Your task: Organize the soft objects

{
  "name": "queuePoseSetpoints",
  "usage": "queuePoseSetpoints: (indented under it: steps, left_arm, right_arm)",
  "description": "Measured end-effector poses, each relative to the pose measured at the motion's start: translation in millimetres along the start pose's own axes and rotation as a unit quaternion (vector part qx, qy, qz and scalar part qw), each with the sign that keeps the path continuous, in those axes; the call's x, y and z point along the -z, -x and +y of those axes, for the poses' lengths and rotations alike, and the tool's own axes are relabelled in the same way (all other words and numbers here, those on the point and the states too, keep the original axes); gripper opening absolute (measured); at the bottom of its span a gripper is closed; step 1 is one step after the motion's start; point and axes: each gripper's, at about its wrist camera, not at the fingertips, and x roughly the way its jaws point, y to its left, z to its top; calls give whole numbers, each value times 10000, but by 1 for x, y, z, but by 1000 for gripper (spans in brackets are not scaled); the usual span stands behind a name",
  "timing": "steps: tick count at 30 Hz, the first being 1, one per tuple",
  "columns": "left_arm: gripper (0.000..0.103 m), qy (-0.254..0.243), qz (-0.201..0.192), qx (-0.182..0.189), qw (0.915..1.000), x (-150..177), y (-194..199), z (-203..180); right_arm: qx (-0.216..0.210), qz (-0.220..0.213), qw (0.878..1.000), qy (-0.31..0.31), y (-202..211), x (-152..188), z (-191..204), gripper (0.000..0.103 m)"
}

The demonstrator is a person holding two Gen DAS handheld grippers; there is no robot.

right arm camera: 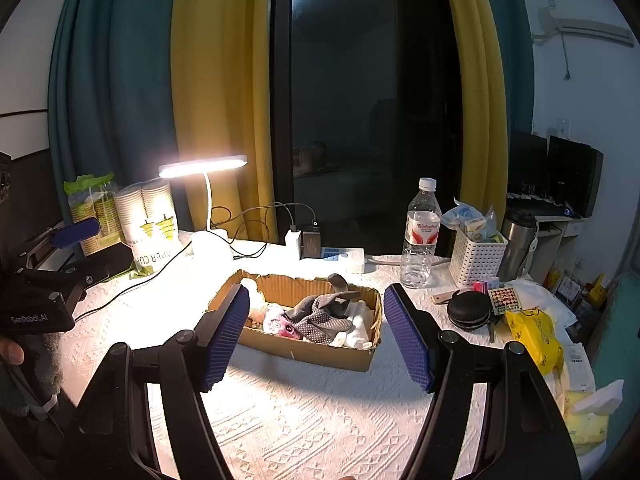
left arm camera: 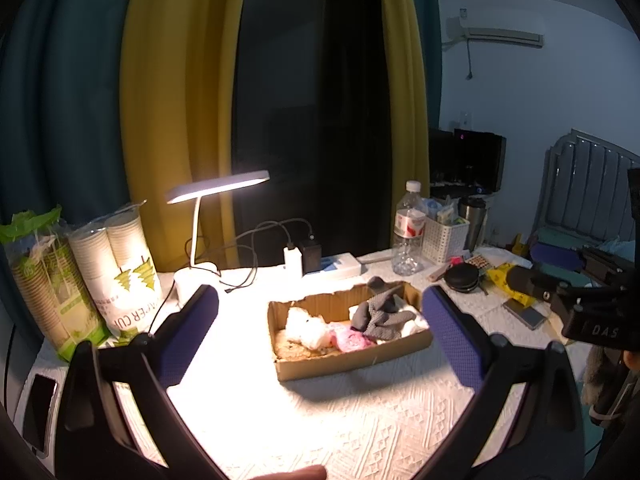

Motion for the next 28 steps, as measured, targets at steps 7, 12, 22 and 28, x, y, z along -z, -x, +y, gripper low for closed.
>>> queuePoseSetpoints:
  steps: [7,12,22,28]
  left_arm:
    - [102,3,-17,-2,10000,0,0,0]
    - [102,6,-15,6,10000,0,-1,1]
    - [102,9,-13,-4,10000,0,-2,0]
    - [102,-37,69,51,10000,1,-11,-1]
  right_arm:
    - [13,5,10000,3,0,0,0,73]
    - [6,11,10000,18,0,0,0,73]
    - [-3,37,10000,22,-1,1,2,73]
    - [-13,92,10000,18,-5,3,0,73]
